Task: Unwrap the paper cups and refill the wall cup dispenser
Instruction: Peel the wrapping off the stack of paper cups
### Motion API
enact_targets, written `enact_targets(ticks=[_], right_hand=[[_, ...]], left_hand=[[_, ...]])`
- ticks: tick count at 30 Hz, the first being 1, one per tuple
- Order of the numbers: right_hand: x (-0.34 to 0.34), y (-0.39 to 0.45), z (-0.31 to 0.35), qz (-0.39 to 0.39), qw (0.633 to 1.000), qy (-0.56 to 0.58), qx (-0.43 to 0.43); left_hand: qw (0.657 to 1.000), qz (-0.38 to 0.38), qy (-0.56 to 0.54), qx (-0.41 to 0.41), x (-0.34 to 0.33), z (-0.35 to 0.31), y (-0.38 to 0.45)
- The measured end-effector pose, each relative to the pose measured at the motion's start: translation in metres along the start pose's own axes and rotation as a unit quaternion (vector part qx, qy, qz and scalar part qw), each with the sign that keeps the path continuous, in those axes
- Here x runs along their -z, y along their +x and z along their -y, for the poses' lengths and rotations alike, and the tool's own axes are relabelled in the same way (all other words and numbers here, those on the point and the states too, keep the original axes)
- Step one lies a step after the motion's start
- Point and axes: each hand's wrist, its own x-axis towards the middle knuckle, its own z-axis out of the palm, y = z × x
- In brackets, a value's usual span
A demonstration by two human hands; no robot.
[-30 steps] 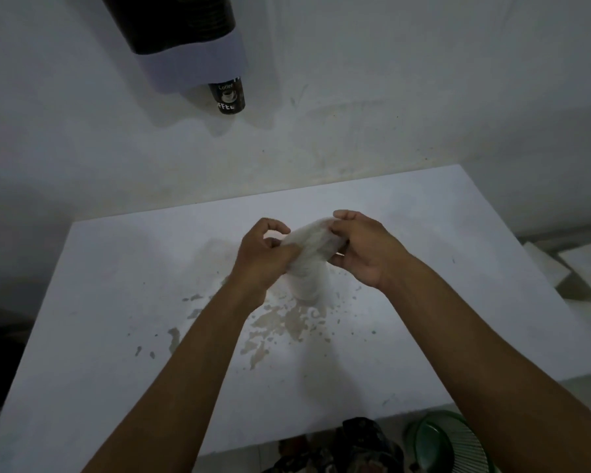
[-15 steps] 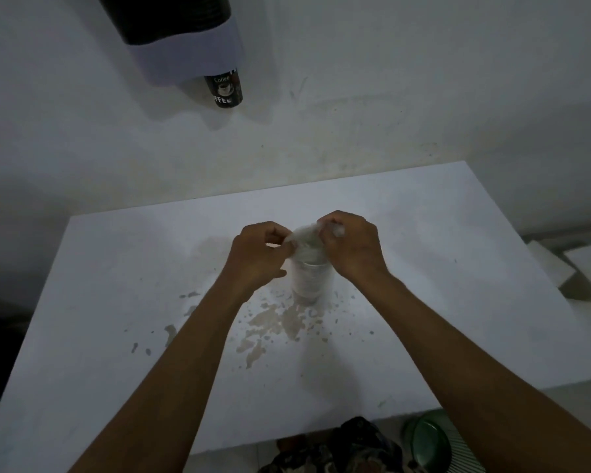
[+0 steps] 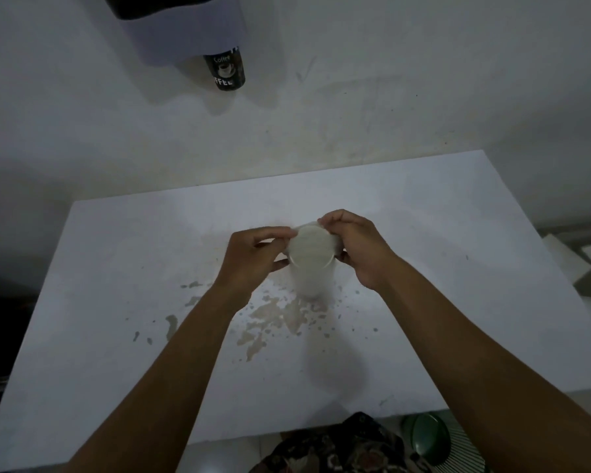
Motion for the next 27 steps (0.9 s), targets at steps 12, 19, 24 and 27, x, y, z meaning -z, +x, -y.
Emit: enact_targets(ticks=[12,19,24,27], right_hand=[[-0.011,-0.014,-0.050,-0.046,0.992,-0.026,0.112],[0.002,-0.018,-0.066,0.016,0.978,-0.082,0.192],[0.008,-0.016,-0.074,0.012,0.961,-0.158,0.226],[0.012,-0.008,-0.080,0.013,0.962,-0.175,0.210]], left_hand=[[0.985,0.073,0.125,-0.096,-0.025,0.060,-0.018],[0.970,0.070,0.182,-0.147,-0.014,0.074,-0.003],[0.969,0.070,0.182,-0.148,-0.018,0.075,0.006],[0.968,0.096,0.186,-0.139,-0.010,0.072,0.007]])
